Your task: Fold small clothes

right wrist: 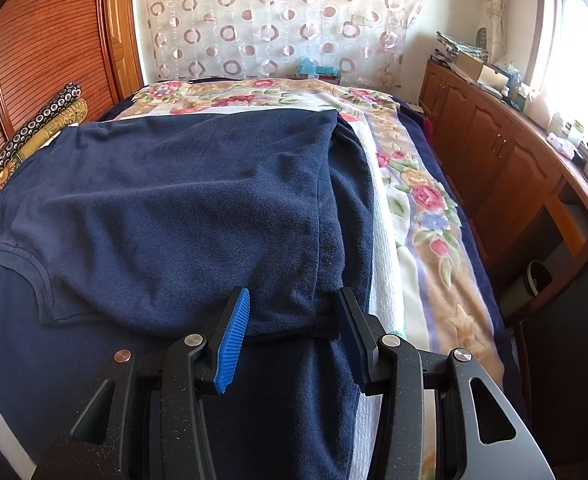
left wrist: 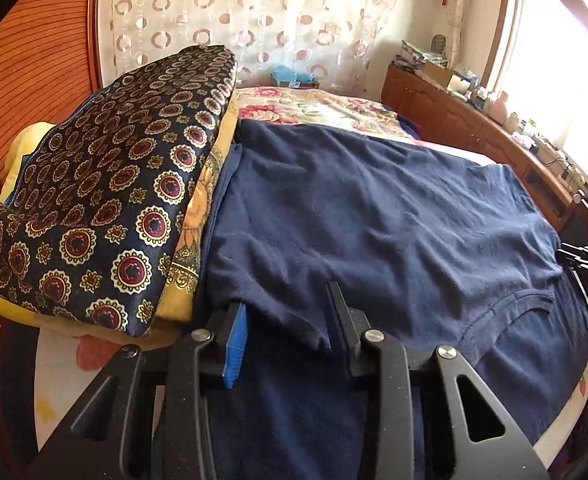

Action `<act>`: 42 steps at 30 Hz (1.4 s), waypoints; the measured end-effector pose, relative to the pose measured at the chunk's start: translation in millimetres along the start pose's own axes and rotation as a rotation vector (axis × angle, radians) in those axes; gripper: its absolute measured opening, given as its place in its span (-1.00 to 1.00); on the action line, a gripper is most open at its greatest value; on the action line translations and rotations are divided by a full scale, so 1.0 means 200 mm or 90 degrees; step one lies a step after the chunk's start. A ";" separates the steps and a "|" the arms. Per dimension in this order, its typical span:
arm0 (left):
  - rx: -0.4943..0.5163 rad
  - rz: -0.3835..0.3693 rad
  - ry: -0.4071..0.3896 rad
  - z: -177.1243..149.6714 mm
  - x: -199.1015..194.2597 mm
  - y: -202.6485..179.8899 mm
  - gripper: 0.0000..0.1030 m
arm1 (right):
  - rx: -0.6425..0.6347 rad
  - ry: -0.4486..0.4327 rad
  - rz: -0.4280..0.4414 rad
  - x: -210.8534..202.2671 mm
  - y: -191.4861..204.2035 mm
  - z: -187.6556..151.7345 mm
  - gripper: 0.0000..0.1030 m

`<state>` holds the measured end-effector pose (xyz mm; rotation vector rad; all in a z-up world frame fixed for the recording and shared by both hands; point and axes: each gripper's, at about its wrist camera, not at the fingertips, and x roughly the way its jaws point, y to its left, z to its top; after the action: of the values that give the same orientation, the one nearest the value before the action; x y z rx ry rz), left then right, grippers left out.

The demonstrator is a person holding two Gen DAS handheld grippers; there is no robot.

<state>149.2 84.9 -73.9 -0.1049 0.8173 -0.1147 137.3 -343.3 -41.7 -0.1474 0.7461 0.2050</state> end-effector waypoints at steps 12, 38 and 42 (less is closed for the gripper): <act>0.022 -0.007 -0.051 0.02 -0.10 -0.02 -0.94 | -0.024 -0.025 -0.004 -0.03 0.02 0.01 -0.82; 0.006 -0.051 -0.154 -0.09 -0.55 0.04 -0.95 | -0.023 -0.180 0.080 -0.64 -0.03 -0.20 -0.88; 0.008 -0.051 -0.158 -0.13 -0.58 0.04 -0.95 | -0.029 -0.166 0.077 -0.61 -0.05 -0.17 -0.88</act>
<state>51.2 108.3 -9.7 -0.1364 0.5654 -0.1789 29.6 -375.6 17.2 -0.1153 0.4906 0.3492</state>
